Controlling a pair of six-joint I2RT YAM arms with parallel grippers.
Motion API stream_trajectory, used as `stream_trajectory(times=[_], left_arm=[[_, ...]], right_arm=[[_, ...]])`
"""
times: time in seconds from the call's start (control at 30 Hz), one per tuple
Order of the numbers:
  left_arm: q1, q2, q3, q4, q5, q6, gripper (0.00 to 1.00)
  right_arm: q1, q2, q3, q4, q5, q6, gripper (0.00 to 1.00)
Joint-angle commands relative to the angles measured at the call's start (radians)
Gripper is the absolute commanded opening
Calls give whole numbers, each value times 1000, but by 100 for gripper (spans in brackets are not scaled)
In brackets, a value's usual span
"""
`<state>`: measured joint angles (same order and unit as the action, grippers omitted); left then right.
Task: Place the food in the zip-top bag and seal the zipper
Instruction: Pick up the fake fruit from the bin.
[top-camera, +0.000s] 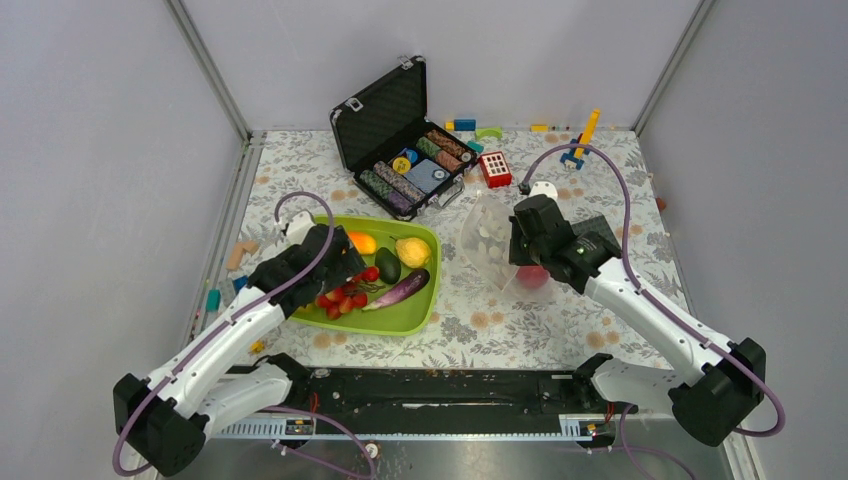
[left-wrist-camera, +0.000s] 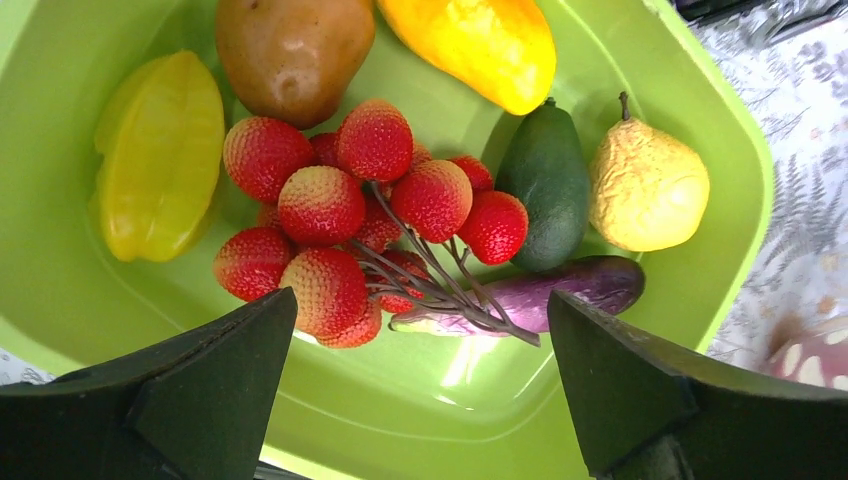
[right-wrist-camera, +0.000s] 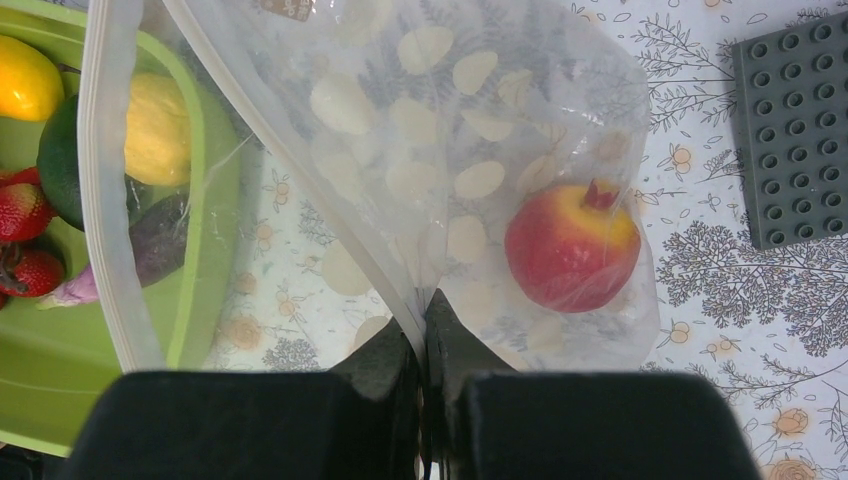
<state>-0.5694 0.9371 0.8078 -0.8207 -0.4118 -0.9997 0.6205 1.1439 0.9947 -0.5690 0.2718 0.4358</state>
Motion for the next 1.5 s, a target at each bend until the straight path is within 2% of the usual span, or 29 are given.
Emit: stream_trajectory(times=[0.0, 0.13, 0.33, 0.5, 0.73, 0.97, 1.33, 1.47], left_arm=[[3, -66, 4, -24, -13, -157, 99], [2, -108, -32, -24, 20, -261, 99], [-15, -68, -73, -36, 14, -346, 99], [-14, 1, -72, -43, -35, -352, 99], [-12, 138, -72, 15, -32, -345, 99], [2, 175, -124, 134, -62, -364, 99], [35, 257, -144, 200, -61, -351, 98], [36, 280, -152, 230, -56, -348, 96]], right_arm=[[-13, 7, 15, 19, 9, -17, 4], [-15, 14, 10, 28, 2, -19, 4], [-19, 23, 10, 30, -14, -22, 3], [-22, 27, 2, 37, -23, -21, 3], [-29, 20, -2, 39, -21, -24, 3], [-31, 18, -5, 37, -35, -23, 3], [-31, 25, -1, 38, -44, -25, 3], [-31, 26, -2, 37, -45, -25, 2]])
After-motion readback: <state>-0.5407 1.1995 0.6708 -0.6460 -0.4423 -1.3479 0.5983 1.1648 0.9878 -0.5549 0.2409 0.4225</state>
